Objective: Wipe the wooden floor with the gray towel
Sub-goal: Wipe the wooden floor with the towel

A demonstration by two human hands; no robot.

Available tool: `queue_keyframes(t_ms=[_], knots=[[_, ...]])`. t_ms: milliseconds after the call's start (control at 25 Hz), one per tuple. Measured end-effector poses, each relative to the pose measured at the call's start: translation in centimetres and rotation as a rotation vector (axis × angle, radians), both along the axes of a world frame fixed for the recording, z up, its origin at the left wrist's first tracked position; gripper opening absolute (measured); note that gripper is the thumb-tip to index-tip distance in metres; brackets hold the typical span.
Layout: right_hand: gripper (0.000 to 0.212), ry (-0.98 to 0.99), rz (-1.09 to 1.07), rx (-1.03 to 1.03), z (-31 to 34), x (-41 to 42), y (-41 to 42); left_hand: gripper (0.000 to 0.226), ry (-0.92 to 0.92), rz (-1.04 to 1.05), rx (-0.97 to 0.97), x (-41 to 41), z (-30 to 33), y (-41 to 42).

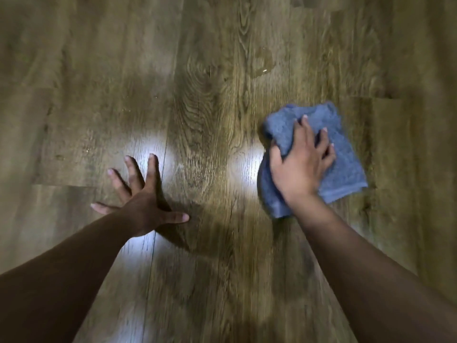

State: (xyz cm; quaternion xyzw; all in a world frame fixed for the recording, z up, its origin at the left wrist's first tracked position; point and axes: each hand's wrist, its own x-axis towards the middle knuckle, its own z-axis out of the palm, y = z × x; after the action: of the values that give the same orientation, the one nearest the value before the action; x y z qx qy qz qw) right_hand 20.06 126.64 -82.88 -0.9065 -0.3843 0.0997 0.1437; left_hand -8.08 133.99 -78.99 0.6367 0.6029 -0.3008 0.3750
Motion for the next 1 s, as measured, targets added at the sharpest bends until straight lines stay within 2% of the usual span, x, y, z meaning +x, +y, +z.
queue_keyframes(t_ms=[80, 160, 280, 440, 520, 720, 880, 1000], knots=[[0.069, -0.007, 0.084, -0.018, 0.3, -0.8, 3.9, 0.153, 0.005, -0.008, -0.006, 0.0, 0.0, -0.1], [0.070, -0.032, 0.256, -0.012, 0.6, -3.3, 5.1, 0.152, 0.000, -0.005, -0.001, 0.0, -0.2, 0.1], [0.068, 0.008, 0.468, 0.048, 0.8, -6.4, 2.0, 0.151, 0.025, 0.019, 0.037, -0.1, -0.3, 0.0], [0.062, 0.017, 0.597, -0.001, 0.7, -6.1, -5.3, 0.153, -0.069, 0.037, 0.006, -0.2, -0.2, 0.0], [0.064, -0.034, 0.554, -0.039, 0.8, -3.5, -7.8, 0.150, -0.063, 0.028, 0.006, -0.3, 0.1, 0.0], [0.069, 0.006, 0.078, -0.029, 1.3, 6.1, -6.8, 0.150, -0.036, 0.005, 0.012, -0.3, -0.1, 0.2], [0.064, 0.036, -0.001, 0.056, 1.3, 6.8, 1.3, 0.153, -0.021, 0.009, 0.013, -0.5, -0.3, 0.2], [0.062, 0.039, 0.131, 0.071, 1.5, 0.8, 5.5, 0.153, -0.042, -0.018, 0.035, -1.0, -0.8, 0.3]])
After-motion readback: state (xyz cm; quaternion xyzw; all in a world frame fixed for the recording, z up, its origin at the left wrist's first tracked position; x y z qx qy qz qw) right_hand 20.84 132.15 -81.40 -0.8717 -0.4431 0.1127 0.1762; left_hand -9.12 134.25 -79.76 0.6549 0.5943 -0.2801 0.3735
